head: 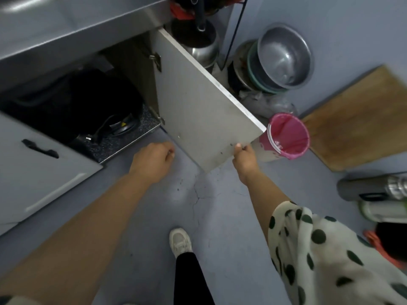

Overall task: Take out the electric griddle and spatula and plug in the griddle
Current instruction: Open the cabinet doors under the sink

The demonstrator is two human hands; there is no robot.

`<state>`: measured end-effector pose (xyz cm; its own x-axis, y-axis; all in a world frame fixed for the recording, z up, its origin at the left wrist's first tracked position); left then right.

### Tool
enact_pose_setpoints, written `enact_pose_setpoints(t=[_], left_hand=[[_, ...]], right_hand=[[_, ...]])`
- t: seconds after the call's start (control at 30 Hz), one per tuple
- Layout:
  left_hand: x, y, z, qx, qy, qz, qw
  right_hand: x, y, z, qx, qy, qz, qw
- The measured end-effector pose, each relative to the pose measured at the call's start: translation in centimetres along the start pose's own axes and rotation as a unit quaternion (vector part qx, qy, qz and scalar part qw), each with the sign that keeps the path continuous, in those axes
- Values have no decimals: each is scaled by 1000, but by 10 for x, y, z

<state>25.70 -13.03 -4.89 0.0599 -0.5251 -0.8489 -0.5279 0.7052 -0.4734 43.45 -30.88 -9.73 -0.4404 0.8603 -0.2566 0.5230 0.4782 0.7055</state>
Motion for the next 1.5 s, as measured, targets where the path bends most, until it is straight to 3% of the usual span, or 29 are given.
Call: enact_pose_setpoints(t=[0.27, 0.5, 0.6, 0.73, 0.93, 1.1, 1.27, 1.5], left_hand=[[0, -10, 16, 1, -5, -5, 1000], [-24, -3, 11, -17, -18, 6, 1000], [-39, 8, 7, -31, -21, 6, 999], [-63, 42, 2, -63, -42, 13, 997], [-87, 118, -2, -127, -64, 37, 989], [-100, 165, 9, -133, -53, 114, 983], [-112, 206, 18, -144, 9, 292, 945], [-108, 222, 14, -210, 117, 372, 897]], right_hand=[[-1, 20, 8, 43, -17, 80, 996], [30, 25, -15, 80, -61, 86, 991], [65, 35, -29, 71, 3, 16, 997], [127, 61, -49, 44, 92, 3, 995], [214, 90, -54, 25, 204, -72, 976], [258, 97, -39, 10, 238, -146, 960], [294, 98, -27, 32, 273, -183, 944], [323, 95, -29, -10, 287, -252, 924]])
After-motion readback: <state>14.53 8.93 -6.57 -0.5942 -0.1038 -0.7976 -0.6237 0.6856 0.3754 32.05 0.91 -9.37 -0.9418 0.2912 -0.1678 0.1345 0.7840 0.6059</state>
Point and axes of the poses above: each hand's wrist, its own z-axis towards the middle knuckle, its own x-axis out of the palm, y = z × x, the point moved 4 cm from there along z, towards the middle knuckle, and after that the axes turned 6 degrees about x, right-handed, at the moved point
